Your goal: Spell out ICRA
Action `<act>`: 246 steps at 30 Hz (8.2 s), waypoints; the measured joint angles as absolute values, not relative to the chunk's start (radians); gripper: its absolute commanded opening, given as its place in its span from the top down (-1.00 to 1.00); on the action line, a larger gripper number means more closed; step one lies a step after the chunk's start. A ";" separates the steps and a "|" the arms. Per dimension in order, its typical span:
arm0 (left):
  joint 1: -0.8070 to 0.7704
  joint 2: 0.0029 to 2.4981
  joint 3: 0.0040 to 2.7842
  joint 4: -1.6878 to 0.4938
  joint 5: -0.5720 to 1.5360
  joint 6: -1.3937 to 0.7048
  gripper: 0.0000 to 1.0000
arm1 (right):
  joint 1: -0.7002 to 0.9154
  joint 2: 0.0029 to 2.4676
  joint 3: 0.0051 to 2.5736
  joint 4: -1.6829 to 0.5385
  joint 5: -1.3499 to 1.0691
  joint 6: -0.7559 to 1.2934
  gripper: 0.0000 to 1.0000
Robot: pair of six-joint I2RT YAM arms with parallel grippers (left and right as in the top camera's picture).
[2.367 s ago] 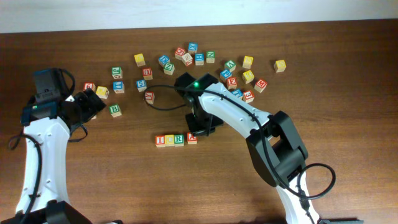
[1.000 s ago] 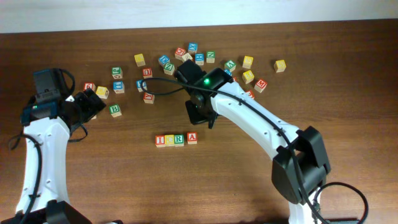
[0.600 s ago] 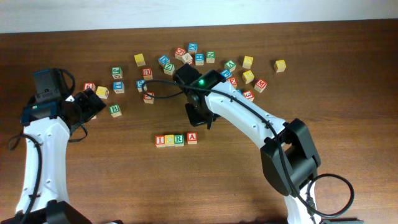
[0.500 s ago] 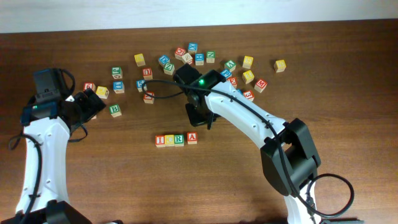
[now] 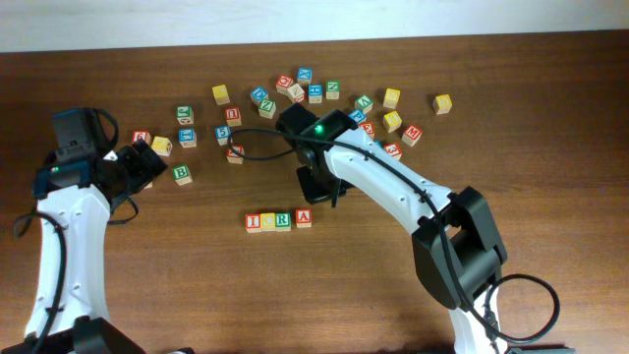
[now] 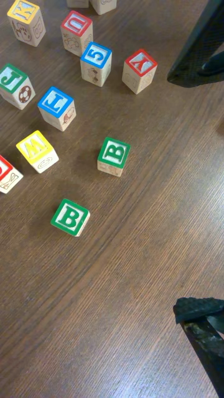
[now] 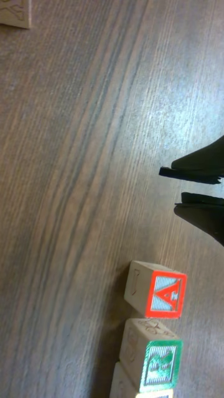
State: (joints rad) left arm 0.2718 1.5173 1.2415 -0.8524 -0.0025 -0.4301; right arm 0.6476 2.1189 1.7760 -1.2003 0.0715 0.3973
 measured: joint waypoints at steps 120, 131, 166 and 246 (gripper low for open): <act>0.272 1.517 1.242 -0.852 -0.002 -0.430 -0.99 | 0.668 2.124 1.585 -0.994 -0.166 0.409 0.91; 0.272 1.517 1.242 -0.852 -0.002 -0.430 -0.99 | 0.668 2.124 1.585 -0.994 -0.196 0.408 0.91; 0.272 1.517 1.242 -0.852 -0.002 -0.430 -0.99 | 0.668 2.124 1.585 -0.994 -0.152 0.408 0.91; 0.272 1.517 1.242 -0.852 -0.002 -0.430 -0.99 | 0.668 2.124 1.585 -0.987 -0.228 0.446 0.90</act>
State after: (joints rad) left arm 0.2718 1.5173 1.2415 -0.8524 -0.0025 -0.4301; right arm 0.6678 2.1239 1.5852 -0.9874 -0.2279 0.4461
